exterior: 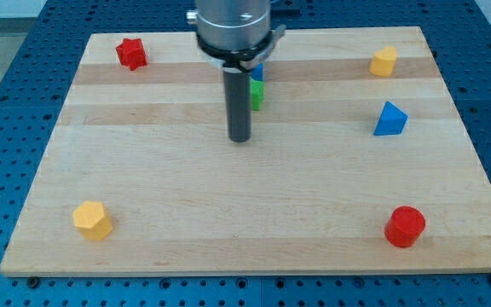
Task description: Push the green star towards the bottom of the blue cube
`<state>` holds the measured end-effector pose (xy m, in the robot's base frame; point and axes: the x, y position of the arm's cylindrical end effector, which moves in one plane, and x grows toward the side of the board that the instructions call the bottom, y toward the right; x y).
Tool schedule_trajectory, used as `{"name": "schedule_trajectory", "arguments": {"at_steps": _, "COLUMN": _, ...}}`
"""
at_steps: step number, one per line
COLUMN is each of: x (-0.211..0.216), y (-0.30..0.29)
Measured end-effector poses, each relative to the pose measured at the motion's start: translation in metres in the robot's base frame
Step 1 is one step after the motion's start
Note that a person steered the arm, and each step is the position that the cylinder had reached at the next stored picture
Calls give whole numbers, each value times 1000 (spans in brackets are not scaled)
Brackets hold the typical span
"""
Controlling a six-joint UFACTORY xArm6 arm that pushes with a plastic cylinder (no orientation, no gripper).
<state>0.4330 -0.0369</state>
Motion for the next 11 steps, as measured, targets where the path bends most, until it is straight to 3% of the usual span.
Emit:
{"name": "schedule_trajectory", "arguments": {"at_steps": 5, "x": -33, "y": 4}}
{"name": "schedule_trajectory", "arguments": {"at_steps": 11, "x": -43, "y": 7}}
